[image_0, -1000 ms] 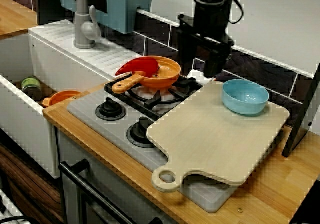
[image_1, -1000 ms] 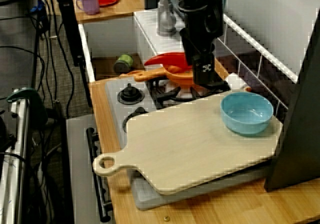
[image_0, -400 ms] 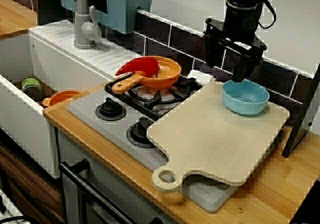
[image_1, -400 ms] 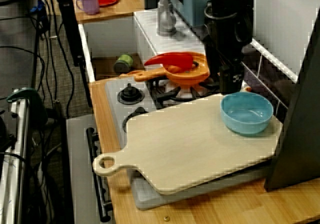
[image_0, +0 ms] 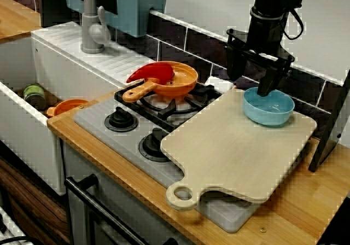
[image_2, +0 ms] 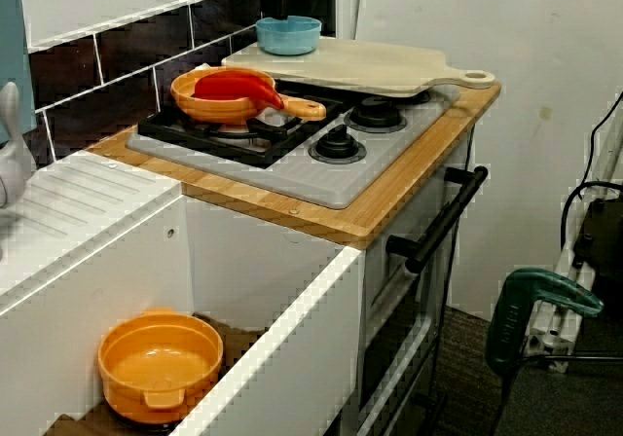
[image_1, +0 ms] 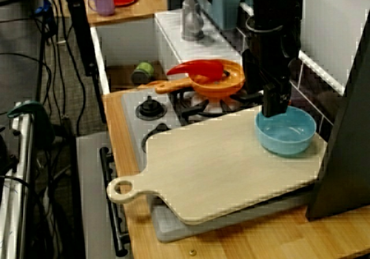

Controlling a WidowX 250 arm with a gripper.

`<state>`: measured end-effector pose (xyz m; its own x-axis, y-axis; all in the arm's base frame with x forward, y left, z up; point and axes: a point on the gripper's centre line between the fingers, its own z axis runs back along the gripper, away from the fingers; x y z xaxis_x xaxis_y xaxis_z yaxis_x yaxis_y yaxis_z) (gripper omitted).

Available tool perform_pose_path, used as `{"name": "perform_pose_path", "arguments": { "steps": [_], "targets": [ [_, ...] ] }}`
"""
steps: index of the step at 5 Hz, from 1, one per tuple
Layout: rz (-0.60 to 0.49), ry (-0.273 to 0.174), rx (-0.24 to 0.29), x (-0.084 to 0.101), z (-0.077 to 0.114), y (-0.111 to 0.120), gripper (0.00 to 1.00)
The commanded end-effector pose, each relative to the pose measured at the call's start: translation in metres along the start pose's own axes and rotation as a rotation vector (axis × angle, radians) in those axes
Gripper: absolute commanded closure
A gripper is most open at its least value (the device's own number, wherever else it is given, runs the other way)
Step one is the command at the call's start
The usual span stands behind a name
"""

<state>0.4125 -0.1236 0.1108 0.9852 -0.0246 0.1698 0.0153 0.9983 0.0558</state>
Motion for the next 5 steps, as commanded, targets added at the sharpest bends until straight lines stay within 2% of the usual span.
{"name": "perform_pose_path", "arguments": {
  "steps": [1,5],
  "targets": [
    [-0.003,-0.045,-0.020,-0.001,0.014,-0.004,0.00],
    [0.046,-0.030,-0.015,0.010,0.004,-0.003,0.00]
  ]
}}
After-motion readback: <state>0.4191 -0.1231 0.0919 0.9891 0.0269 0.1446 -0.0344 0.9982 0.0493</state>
